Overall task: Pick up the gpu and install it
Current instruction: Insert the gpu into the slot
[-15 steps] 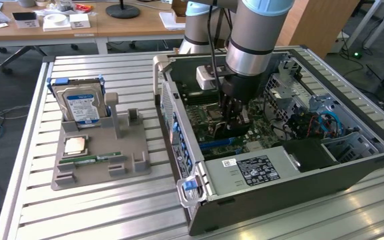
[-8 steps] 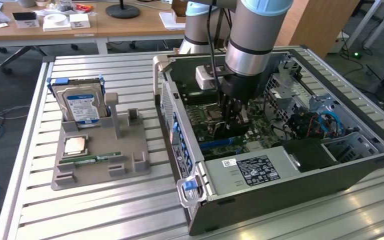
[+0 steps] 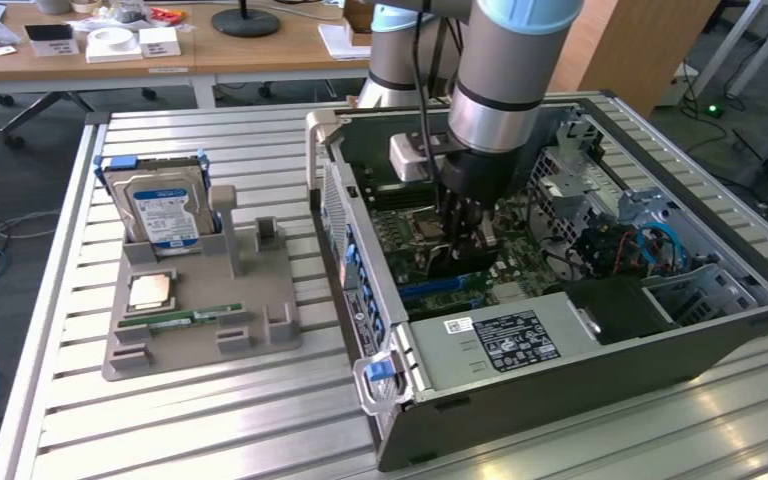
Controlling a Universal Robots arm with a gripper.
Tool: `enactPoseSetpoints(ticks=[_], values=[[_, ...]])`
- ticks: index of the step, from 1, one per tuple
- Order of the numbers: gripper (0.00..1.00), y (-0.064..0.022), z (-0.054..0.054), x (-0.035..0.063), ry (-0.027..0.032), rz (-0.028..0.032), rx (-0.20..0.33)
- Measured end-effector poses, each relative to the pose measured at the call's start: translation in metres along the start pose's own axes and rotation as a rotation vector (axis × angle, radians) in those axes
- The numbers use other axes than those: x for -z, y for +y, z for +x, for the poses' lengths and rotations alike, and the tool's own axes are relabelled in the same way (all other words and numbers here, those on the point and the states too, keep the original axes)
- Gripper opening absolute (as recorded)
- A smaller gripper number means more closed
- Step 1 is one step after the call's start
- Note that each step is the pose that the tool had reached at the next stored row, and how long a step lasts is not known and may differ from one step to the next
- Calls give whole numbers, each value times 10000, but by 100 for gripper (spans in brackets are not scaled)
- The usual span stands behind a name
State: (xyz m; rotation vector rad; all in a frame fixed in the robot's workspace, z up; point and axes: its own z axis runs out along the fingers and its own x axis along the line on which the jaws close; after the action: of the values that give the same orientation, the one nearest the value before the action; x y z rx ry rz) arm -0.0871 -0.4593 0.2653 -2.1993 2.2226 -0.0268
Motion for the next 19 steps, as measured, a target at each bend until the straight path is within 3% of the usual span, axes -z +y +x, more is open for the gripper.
enactPoseSetpoints(ticks=[19], values=[[26,27,-1,-61,-1,23,10]])
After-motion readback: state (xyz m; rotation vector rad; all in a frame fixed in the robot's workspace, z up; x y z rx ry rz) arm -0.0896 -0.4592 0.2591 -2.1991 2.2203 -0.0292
